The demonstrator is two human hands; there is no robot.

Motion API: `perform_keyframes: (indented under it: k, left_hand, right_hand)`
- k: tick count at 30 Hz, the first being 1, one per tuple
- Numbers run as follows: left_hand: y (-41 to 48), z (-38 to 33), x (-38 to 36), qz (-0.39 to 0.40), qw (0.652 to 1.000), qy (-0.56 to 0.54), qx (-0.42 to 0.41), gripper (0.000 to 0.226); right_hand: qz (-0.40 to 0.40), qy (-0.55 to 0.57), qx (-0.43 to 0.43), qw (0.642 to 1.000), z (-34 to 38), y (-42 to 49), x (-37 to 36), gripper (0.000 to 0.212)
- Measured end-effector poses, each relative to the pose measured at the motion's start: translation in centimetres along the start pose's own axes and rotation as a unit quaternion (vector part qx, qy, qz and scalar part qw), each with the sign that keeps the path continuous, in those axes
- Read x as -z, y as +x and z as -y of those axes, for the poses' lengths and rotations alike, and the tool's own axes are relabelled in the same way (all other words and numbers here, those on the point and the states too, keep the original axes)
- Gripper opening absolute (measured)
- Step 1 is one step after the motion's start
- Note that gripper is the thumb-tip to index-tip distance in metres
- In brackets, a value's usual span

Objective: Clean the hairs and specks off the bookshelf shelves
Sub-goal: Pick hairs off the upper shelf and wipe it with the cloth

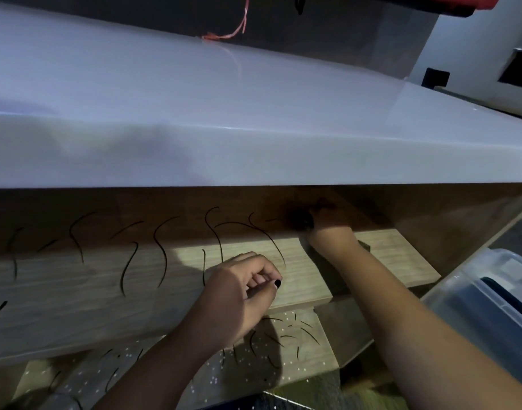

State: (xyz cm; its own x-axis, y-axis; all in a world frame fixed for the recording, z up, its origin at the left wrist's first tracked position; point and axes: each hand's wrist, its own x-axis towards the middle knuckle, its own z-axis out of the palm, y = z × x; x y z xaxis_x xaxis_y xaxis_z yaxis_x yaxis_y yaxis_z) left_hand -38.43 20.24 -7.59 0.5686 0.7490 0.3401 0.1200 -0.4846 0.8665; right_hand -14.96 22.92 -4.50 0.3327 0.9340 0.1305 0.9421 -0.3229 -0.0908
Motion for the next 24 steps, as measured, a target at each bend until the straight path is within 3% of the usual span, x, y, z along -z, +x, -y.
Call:
perform_keyframes:
  k: [8,14,19,24]
  left_hand:
    - [0.2,-0.1,0.2,-0.008,1.000,0.011,-0.005,0.018]
    - [0.3,0.0,-0.2,-0.026,1.000,-0.012,0.003,0.012]
    - [0.1,0.0,-0.2,-0.020,1.000,-0.003,-0.002,0.015]
    - [0.2,0.0,-0.2,-0.010,1.000,-0.005,-0.012,0.009]
  right_hand:
    - [-0.009,0.024,-0.118,0.993,-2.0,3.8,0.6,0.033]
    - [0.022,0.009,-0.019,1.000,0.6,1.3,0.3,0.035]
    - [-0.016,0.028,0.078,0.996,1.6,-2.5,0.1,0.032]
    - [-0.015,0.037,0.099,0.994,1.7,-2.1,-0.5,0.030]
